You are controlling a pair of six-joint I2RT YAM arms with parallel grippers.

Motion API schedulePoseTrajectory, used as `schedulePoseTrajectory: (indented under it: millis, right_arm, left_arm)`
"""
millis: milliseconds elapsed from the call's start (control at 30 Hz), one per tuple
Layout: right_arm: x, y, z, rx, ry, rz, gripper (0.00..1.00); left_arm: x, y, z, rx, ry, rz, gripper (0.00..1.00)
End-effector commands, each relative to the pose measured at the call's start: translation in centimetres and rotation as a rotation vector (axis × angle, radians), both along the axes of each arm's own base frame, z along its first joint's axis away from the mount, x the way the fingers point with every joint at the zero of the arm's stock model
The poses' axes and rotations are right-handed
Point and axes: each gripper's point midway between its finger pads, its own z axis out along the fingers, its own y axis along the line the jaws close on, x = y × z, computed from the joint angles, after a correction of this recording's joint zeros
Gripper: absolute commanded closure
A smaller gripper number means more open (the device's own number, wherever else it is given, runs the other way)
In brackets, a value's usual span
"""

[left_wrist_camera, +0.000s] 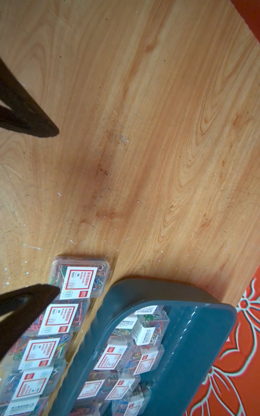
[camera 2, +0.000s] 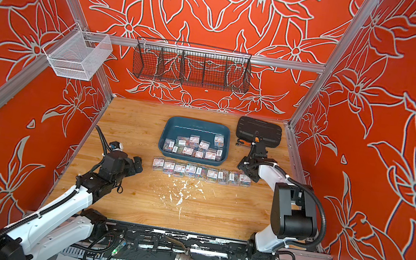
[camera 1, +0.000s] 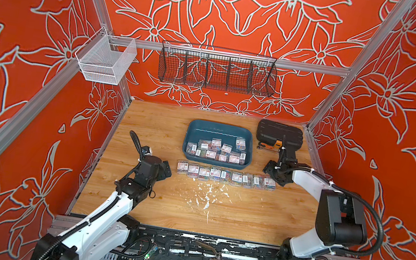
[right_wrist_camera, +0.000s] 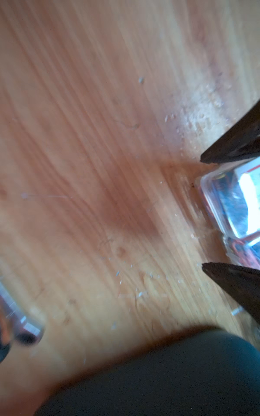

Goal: Take the paper clips out of the storage box
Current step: Place the boxed paper clips at the center of the board.

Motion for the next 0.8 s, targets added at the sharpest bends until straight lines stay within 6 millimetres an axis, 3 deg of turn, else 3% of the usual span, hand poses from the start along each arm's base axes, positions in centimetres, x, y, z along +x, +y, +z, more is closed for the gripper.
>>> schedulePoseTrajectory:
  millis: [0,67,200,333,567,767]
  right_arm:
    - [0.8,-0.1,5.0,-0.042,-0.113,0.000,0.28]
    - [1.0,0.8,6.9,-0.054,-0.159,0.027,0.31]
    - [1.3,4.5,9.8,-0.095,-0.229,0.123,0.38]
    - [1.4,8.5,11.5,-0.153,-0.267,0.213,0.42]
    - [2.6,12.4,9.5,-0.305,-0.176,0.298,0.46]
    - [4.7,13.2,6.7,-0.460,-0.041,0.322,0.51]
  left_arm:
    - [0.1,0.2,0.2,0.000,-0.008,0.014,0.01]
    - [0.1,0.2,0.1,0.000,-0.008,0.013,0.01]
    - [0.1,0.1,0.1,-0.001,-0.009,0.010,0.01]
    - [0.1,0.1,0.1,-0.002,-0.008,0.006,0.01]
    - [0.1,0.2,0.2,-0.003,-0.013,0.010,0.01]
    - [0.1,0.1,0.2,-0.004,-0.014,0.004,0.01]
